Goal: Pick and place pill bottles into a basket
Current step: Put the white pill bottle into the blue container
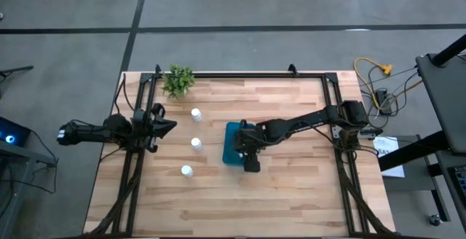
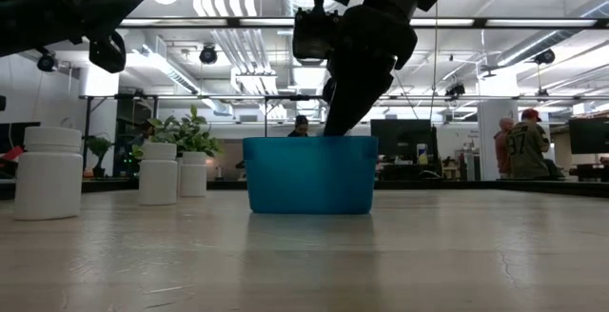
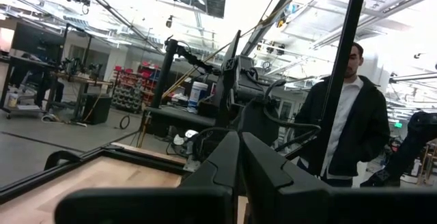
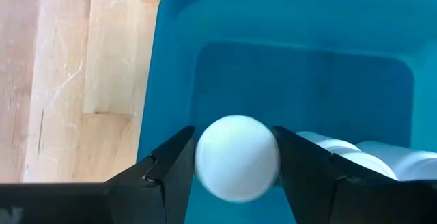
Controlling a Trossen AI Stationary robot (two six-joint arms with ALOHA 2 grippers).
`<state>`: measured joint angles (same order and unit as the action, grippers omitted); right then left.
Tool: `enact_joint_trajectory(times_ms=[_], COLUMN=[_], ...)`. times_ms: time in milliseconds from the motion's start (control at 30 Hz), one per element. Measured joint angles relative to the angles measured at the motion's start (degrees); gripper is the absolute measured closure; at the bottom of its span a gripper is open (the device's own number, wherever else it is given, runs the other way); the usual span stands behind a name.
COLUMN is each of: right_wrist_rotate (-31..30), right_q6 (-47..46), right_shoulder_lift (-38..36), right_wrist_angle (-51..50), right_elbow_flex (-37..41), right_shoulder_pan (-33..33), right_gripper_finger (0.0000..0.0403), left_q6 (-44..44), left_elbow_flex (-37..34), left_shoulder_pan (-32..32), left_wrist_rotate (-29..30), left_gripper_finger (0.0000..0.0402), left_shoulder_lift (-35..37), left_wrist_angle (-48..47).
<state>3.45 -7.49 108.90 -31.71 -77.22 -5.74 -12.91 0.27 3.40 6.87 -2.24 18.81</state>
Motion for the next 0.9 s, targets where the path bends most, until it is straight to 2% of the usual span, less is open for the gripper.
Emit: enact_joint_trajectory(times_ms=[533,900], right_wrist_rotate=[1.68,2.64], right_q6=[-1.08,-1.50], right_shoulder_lift=[-0.89,-6.75], right_wrist_angle=[0.18,1.04], right_elbow_flex=[-0.11,-0.23], right_shoulder_pan=[0.11,0.13], right_gripper_finger=[0.0218,0.0221], left_q6=[0.00,0.00], left_elbow_flex=[0.00,0.00], left_shoulder_pan=[0.00,0.00], left_wrist_rotate=[0.00,0.00], left_gripper_finger=[0.0402,0.0402], left_shoulder_lift=[0.00,-0.02], left_wrist_angle=[0.00,0.00])
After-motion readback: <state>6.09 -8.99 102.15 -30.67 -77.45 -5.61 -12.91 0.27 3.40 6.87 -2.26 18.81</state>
